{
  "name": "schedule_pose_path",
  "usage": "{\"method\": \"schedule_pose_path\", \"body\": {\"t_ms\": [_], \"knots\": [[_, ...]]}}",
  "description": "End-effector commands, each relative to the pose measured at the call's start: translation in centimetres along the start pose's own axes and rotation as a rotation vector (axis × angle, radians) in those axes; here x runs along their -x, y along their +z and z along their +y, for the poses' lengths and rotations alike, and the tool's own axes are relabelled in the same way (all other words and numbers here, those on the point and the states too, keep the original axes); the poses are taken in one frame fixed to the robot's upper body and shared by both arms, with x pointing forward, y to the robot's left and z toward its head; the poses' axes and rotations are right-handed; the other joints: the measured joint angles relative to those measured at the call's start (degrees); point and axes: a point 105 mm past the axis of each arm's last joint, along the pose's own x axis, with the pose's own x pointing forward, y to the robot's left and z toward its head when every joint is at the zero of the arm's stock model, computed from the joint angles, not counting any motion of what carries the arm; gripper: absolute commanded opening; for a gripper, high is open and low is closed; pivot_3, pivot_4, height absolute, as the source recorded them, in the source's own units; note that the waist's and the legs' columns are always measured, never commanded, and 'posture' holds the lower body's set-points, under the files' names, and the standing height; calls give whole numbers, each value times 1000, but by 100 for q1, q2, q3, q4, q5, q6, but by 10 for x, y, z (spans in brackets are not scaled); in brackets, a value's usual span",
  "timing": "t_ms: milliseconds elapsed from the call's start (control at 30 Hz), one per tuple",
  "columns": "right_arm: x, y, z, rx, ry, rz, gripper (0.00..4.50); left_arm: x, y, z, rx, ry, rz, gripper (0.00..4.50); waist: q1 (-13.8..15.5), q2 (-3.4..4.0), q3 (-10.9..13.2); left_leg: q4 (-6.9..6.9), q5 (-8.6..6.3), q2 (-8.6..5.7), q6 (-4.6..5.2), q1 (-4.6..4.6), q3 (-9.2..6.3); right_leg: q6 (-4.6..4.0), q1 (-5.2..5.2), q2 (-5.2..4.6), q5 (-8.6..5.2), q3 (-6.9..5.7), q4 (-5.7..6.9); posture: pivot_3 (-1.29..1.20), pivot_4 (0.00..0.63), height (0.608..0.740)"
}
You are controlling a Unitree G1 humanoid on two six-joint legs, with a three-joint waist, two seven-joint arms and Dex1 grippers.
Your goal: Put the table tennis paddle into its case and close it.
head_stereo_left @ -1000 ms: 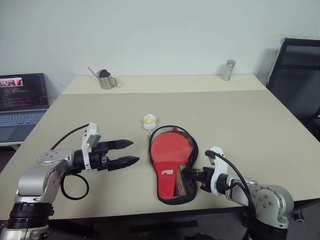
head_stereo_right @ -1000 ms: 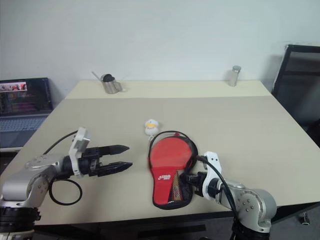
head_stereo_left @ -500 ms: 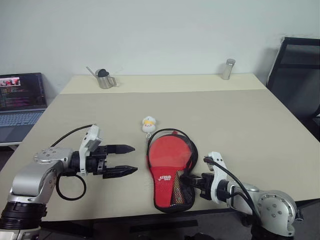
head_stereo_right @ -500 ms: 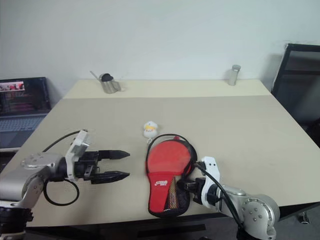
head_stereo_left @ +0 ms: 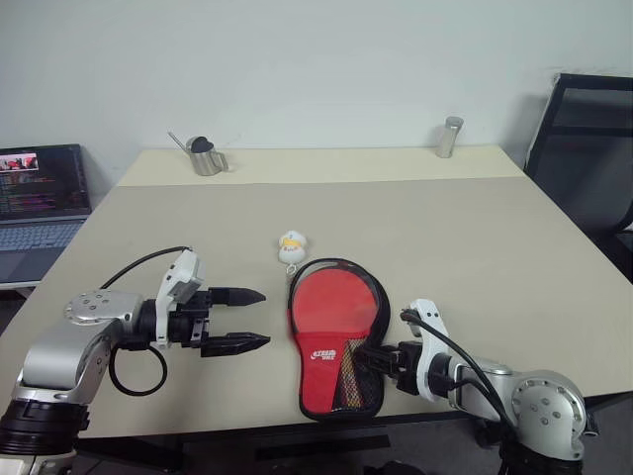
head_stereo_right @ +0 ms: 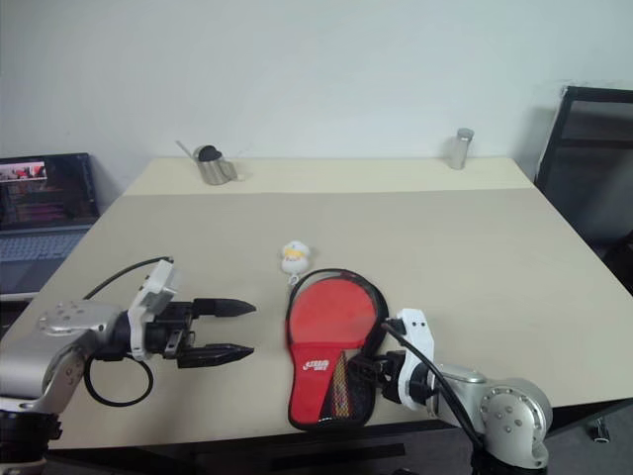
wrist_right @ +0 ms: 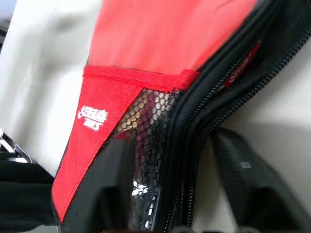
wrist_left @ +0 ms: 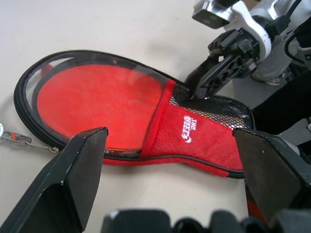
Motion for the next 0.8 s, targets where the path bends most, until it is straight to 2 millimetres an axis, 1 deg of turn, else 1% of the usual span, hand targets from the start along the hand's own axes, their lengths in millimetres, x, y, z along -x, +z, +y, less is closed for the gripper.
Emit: {"method": "schedule_pose_path", "body": {"t_ms": [33,67,100,133,200,267,333,367,467,533,633,700,800], "knots": [[15,13,13,105,57,-54,3930,-2,6,-3,-35,-8,-11,4500,2,0,0,0,0,0,0,0,0,0,0,0,0,0,0,0,150,740],[20,16,15,148,68,-55,4340,-2,6,-3,-34,-6,-14,4500,3,0,0,0,0,-1,0,-1,1,0,0,0,0,0,0,0,150,740],[24,18,16,197,75,-50,4474,-2,6,-3,-33,-4,-15,4500,3,0,0,0,0,-1,0,-1,1,0,0,0,0,1,-1,0,150,740],[27,19,17,229,79,-44,4474,-2,6,-3,-33,-3,-16,4500,4,0,0,0,0,-2,0,-1,1,0,0,0,0,1,-2,0,150,740],[36,32,22,304,111,-72,4474,-2,6,-2,-30,4,-24,4500,3,0,0,0,0,-1,0,0,0,0,1,0,0,0,-3,0,150,740],[43,56,28,405,137,-132,4474,-1,6,1,-26,22,-31,4500,-1,2,1,0,0,-1,0,1,0,0,0,1,0,1,-2,0,150,740],[42,80,33,479,144,-195,4474,0,7,10,-26,71,-46,4500,-8,2,1,2,0,0,0,3,3,0,-1,3,0,2,2,0,150,740],[39,87,36,507,150,-211,4474,0,7,15,-29,99,-53,4500,-5,1,0,2,0,1,0,6,2,0,0,6,0,2,1,0,150,740],[23,93,47,602,192,-220,4474,2,11,34,-62,196,-63,4500,7,-1,-1,0,0,8,0,4,-5,-1,0,15,0,-4,-1,0,150,740],[6,89,54,665,225,-207,4474,5,12,49,-68,276,-51,4500,6,-1,-1,-1,0,6,0,-1,-3,-1,-1,16,0,-3,-2,0,150,740],[-21,77,59,701,254,-182,4474,14,10,72,-104,408,-20,4500,5,-2,-1,1,0,1,0,-1,6,0,-1,10,0,2,-1,0,150,740],[-37,69,59,729,254,-162,4474,19,9,80,-110,458,-19,4500,-1,-3,-2,4,0,1,0,-2,10,0,-2,8,1,2,0,0,150,740],[-54,61,58,779,238,-150,4474,22,8,86,-119,501,-12,4500,-1,-3,-2,4,0,1,0,-1,13,0,-2,6,2,2,1,0,150,740]]}}
